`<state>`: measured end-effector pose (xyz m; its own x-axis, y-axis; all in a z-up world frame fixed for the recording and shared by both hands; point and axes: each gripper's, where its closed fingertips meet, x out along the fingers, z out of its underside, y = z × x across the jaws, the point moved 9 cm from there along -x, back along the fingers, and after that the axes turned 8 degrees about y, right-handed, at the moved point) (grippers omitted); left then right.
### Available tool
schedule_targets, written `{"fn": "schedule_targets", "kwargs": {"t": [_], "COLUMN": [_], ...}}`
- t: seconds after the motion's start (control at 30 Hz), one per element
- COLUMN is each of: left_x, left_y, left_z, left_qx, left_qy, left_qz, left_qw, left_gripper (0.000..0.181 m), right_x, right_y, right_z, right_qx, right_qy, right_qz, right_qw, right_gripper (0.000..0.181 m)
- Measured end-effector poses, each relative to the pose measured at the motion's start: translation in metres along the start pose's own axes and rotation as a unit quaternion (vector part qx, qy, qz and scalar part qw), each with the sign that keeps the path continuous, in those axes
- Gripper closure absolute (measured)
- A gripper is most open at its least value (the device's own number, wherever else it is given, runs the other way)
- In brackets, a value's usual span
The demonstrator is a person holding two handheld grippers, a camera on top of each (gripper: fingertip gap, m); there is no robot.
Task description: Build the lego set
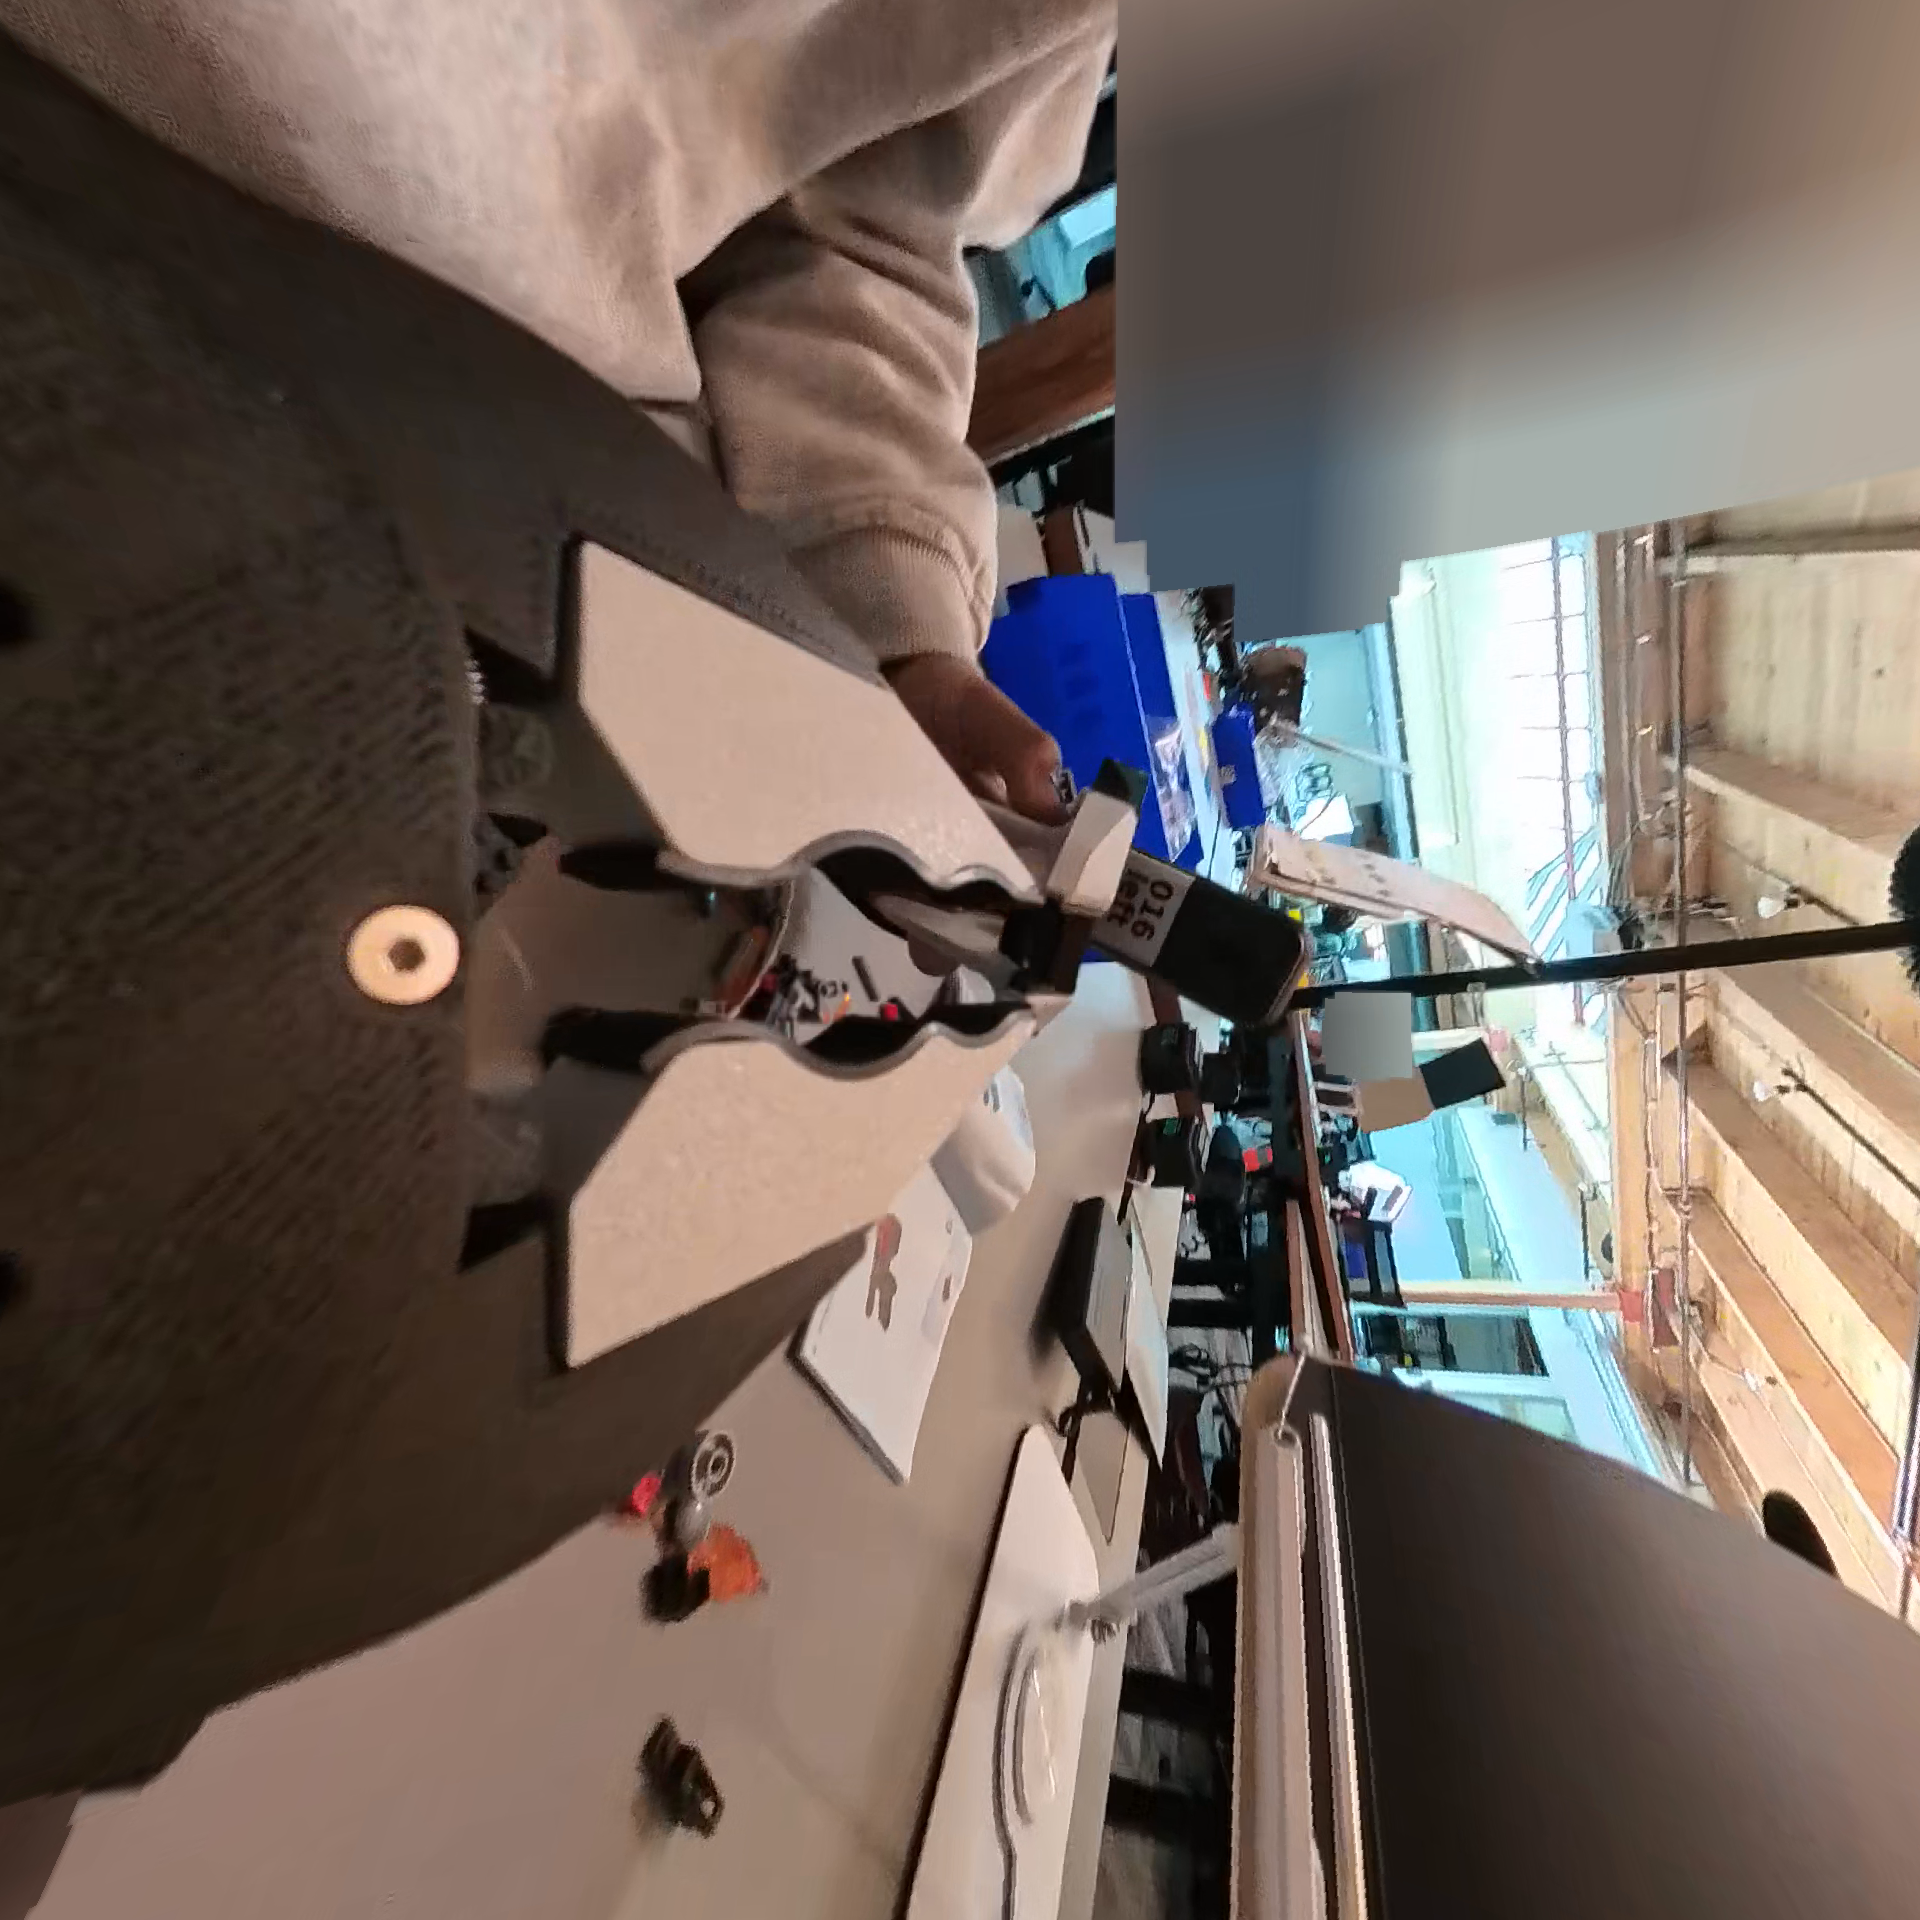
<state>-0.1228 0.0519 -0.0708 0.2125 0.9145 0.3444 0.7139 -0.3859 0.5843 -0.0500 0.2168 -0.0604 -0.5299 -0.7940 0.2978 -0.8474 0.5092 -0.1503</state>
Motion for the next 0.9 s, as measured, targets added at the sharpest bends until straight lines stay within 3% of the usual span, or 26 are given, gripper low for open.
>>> {"fn": "schedule_targets", "kwargs": {"t": [0.03, 0.73, 0.9], "left_x": [0.001, 0.01, 0.01], "left_y": [0.001, 0.002, -0.001], "left_z": [0.001, 0.011, 0.013], "left_qx": [0.002, 0.032, 0.044], "left_qy": [-0.001, -0.022, -0.042], "left_qz": [0.002, -0.011, -0.038], "left_qw": [1.0, 0.999, 0.997], "left_gripper": [0.165, 0.165, 0.13], "right_x": [0.001, 0.001, -0.011], "right_y": [-0.001, -0.002, 0.004], "right_z": [0.001, 0.0, -0.007], "right_qx": [-0.007, 0.007, -0.011], "right_qy": [-0.004, -0.008, -0.009], "right_qz": [0.002, -0.008, 0.013], "right_qw": [1.0, 1.0, 1.0], "right_gripper": [0.165, 0.167, 0.167]}}
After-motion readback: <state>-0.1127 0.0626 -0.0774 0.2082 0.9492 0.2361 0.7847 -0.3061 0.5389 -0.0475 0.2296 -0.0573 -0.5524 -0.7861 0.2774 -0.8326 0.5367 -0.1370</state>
